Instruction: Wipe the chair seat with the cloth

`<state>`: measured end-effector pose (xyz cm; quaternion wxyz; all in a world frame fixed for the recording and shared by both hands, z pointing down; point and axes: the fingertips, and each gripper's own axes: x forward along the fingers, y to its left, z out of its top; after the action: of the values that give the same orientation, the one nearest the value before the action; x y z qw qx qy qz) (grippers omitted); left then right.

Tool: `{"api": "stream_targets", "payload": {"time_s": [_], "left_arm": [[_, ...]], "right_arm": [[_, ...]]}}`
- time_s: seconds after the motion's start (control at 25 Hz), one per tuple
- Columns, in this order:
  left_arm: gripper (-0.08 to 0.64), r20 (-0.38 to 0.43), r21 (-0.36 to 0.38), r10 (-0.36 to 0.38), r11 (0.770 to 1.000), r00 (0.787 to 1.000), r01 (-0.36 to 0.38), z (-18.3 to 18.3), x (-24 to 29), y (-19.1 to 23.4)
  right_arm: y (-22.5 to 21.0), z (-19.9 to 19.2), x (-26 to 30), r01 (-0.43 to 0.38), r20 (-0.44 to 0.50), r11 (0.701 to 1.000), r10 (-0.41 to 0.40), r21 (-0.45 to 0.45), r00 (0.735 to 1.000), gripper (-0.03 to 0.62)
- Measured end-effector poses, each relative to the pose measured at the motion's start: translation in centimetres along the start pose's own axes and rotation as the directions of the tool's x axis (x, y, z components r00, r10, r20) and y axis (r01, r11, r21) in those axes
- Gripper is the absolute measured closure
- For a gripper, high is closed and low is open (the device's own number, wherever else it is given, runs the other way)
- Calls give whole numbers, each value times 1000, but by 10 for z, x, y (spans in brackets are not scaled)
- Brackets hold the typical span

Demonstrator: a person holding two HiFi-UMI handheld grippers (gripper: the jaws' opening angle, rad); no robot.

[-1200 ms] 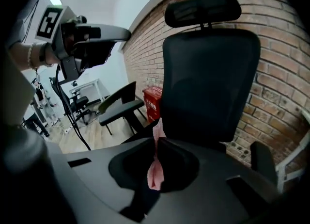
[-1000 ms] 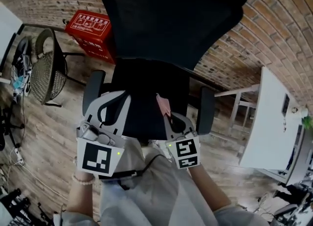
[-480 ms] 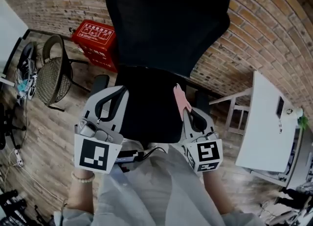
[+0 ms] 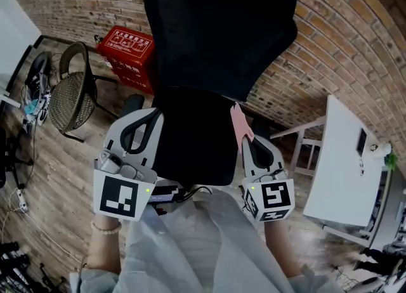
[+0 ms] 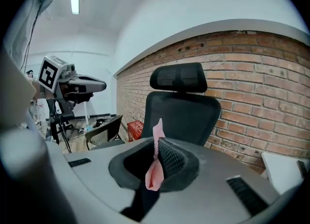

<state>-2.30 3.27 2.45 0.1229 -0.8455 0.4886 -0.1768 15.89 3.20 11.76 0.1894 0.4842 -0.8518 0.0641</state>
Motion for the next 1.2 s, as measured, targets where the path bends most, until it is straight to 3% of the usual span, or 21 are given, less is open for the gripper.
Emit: {"api": "stream_targets", "payload": {"time_s": [1.2], "left_arm": [[541, -33, -50, 6, 999, 999, -8, -16, -8, -11]], "right_arm": [[12, -14, -1, -29, -31, 999, 29, -15, 999, 543]]}}
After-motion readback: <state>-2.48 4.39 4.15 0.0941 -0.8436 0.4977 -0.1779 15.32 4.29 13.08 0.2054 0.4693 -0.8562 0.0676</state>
